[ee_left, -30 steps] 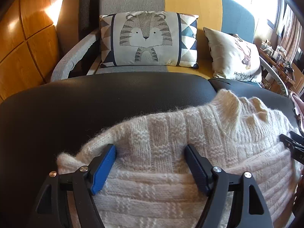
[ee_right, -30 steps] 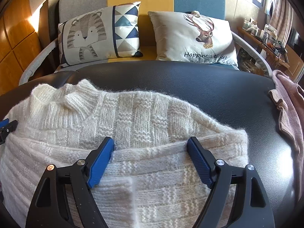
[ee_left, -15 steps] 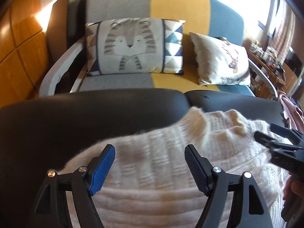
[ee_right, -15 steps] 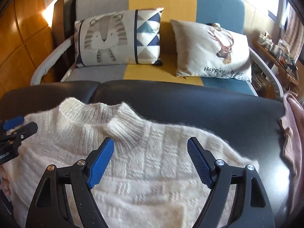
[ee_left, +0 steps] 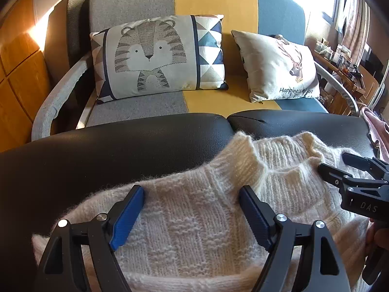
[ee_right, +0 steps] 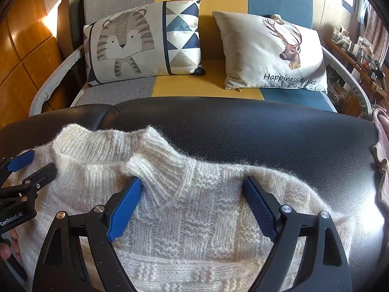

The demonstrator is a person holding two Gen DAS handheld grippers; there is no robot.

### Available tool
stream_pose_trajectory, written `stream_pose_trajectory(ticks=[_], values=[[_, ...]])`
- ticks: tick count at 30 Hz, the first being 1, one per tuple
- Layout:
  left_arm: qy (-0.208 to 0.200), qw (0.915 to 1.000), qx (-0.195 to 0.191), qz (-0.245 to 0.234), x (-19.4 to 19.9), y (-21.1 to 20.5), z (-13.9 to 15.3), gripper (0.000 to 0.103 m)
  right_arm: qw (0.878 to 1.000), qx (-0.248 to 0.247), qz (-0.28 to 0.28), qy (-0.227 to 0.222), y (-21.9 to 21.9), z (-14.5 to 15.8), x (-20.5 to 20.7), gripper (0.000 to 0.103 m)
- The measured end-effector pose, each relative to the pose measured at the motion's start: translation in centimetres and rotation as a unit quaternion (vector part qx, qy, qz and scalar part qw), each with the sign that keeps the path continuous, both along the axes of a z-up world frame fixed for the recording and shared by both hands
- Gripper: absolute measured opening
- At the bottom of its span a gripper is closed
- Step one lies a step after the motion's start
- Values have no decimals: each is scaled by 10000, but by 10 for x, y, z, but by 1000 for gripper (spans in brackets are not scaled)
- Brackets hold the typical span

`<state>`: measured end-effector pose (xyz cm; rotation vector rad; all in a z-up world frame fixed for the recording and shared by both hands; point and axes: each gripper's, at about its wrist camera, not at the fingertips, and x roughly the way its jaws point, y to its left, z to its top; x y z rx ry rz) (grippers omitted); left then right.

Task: Fold clothes

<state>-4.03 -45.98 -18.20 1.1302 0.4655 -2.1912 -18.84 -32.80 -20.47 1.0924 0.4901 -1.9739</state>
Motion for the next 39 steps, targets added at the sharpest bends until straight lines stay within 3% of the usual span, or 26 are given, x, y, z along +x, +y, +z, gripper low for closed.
stream_pose_trajectory(ticks=[4,8,11,14,18,21,31,36,39], values=[[36,9998,184,-63,8,0,10,79,9998,-209,-35,-47,14,17,7,87],[323,9990,278,-152,35,14,34,77,9974,-678,223,44,47,53,39,87],[403,9982,283,-327,59,33,48,77,9962,-779,385,68,75,63,66,87],[281,9987,237,-351,82,51,45,77,9976,-595,344,-89,93,47,77,87],[25,9989,429,-174,97,55,22,77,9984,-403,251,-313,109,21,83,87],[241,9979,592,-78,104,51,11,80,9982,-381,181,-435,114,5,80,88],[336,9988,352,-48,106,57,7,83,9986,-426,174,-271,116,-1,86,90],[100,9991,380,155,106,64,17,83,9976,-518,38,-460,128,18,89,90],[97,9993,338,144,114,79,26,82,9976,-578,149,-337,144,33,105,90]])
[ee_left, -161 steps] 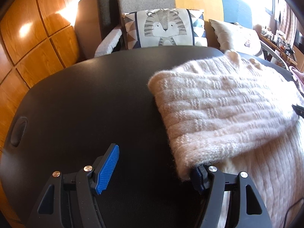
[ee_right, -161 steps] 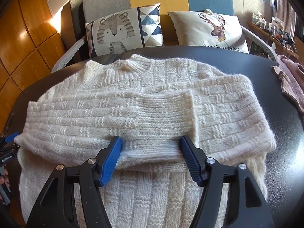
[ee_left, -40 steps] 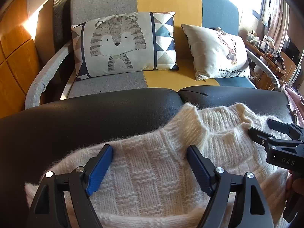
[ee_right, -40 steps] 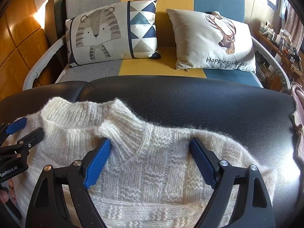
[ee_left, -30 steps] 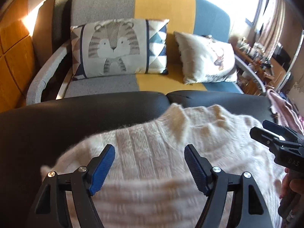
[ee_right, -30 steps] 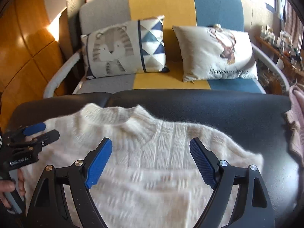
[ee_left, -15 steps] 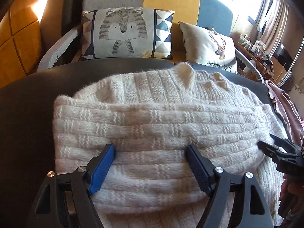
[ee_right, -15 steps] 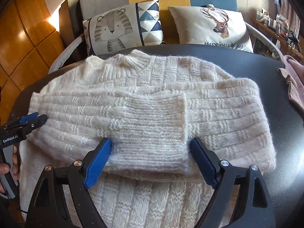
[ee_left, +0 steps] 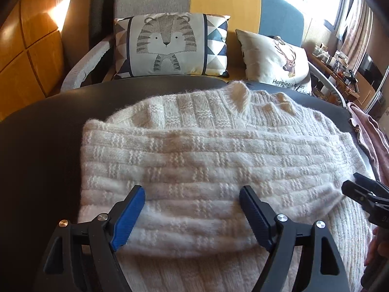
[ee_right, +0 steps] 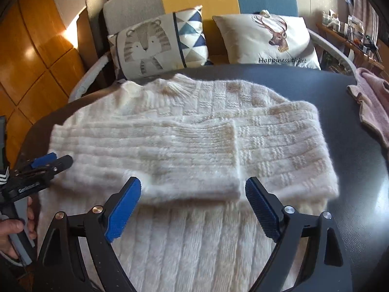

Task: Fold clothes

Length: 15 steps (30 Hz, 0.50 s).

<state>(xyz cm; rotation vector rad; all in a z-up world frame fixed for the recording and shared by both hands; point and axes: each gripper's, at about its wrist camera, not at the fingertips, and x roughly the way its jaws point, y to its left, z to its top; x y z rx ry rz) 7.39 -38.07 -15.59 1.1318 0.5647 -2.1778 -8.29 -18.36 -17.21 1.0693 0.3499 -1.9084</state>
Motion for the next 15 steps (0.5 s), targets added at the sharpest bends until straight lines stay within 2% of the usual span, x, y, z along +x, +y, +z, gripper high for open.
stream_pose_trajectory(ticks=[2,6,10,15], values=[[17,10000,-25,-29,7,13,5,82,9998,93,101,117,13,4,14,90],[5,9999,-36,-134,24,44,9,82,9994,249,220,22,40,-2,35,90],[-67,9997,68,-230,41,71,3,82,9987,426,226,-137,61,-17,50,90],[-192,9994,227,-203,52,81,-11,82,9978,623,182,-129,71,-33,58,90]])
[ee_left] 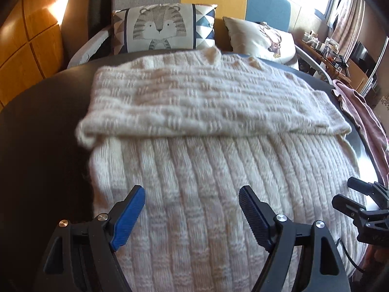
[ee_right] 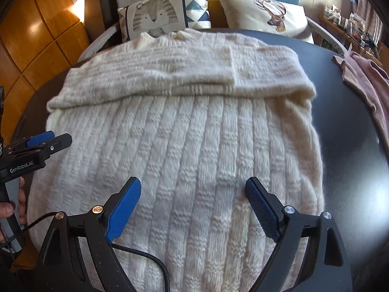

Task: Fold clothes

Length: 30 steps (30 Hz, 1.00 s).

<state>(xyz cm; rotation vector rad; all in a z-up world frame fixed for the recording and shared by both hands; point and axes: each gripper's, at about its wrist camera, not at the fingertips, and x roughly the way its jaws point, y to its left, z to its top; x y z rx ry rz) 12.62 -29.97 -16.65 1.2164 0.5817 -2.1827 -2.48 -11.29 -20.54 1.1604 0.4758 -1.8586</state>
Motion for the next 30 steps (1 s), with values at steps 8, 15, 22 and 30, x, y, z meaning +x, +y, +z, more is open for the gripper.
stream_pose_trajectory(ticks=[8,15,22,30], values=[[4,9999,-101,-72,0,2,-6,82,9993,116,78,341,-7,-9,6,96],[135,9997,-182,-103,0,0,-9,85,9991,81,77,399,-9,-11,5,100],[153,9997,-140,-164,6,1,-6,85,9990,42,-54,443,5,4,6,100],[150,9997,-42,-165,40,17,0,84,9987,65,-54,507,45,-8,16,100]])
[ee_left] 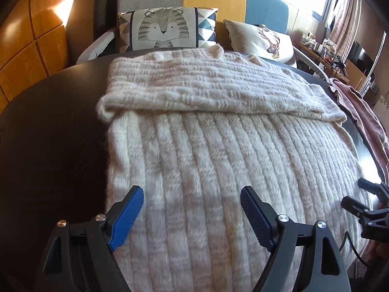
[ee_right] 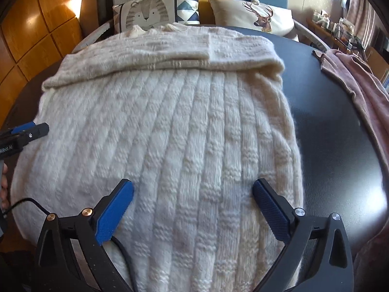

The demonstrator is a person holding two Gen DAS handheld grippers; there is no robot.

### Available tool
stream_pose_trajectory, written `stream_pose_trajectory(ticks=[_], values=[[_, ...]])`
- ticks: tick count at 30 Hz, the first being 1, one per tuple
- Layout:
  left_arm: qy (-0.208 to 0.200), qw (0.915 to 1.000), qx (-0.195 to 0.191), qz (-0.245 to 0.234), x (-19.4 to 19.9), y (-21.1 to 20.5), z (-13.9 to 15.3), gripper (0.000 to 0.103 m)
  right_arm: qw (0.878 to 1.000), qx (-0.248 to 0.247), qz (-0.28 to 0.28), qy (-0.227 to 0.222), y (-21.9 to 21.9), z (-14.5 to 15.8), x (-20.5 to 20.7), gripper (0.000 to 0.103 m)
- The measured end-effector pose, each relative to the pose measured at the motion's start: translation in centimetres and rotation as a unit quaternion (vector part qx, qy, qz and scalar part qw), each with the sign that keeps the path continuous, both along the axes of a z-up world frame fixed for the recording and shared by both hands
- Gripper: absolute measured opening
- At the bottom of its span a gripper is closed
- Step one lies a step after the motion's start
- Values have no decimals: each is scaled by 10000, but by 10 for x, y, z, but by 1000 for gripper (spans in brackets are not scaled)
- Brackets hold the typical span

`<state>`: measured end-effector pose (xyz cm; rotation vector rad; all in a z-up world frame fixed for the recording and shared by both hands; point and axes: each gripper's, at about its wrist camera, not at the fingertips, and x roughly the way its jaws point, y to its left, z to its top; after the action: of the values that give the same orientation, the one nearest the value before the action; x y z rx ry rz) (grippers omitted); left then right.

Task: Fold clothes

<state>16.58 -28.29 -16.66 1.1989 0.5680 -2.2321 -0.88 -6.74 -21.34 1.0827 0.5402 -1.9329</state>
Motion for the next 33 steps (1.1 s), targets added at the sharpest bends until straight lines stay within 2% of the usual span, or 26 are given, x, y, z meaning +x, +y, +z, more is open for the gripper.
stream_pose_trajectory(ticks=[4,7,17,22,25,27,29,33], values=[[0,9999,-130,-57,5,8,-5,84,9999,-90,22,51,1,-3,1,102],[12,10000,-19,-23,7,7,-2,84,9999,-85,11,-67,6,3,-1,102],[133,9997,194,-25,35,21,3,84,9956,-601,-652,-308,77,15,-17,102],[235,9991,294,-215,16,26,16,84,9933,-711,-888,-196,89,23,-38,102],[356,9967,273,-677,-18,39,40,84,9927,-743,-946,-2,89,34,-66,102],[478,9918,339,-1135,-46,55,54,84,9931,-652,-964,169,86,40,-91,102],[623,9826,505,-1674,-76,76,66,84,9934,-583,-968,217,84,43,-119,102],[806,9551,871,-2716,-140,124,85,84,9952,-617,-742,158,71,46,-163,102]])
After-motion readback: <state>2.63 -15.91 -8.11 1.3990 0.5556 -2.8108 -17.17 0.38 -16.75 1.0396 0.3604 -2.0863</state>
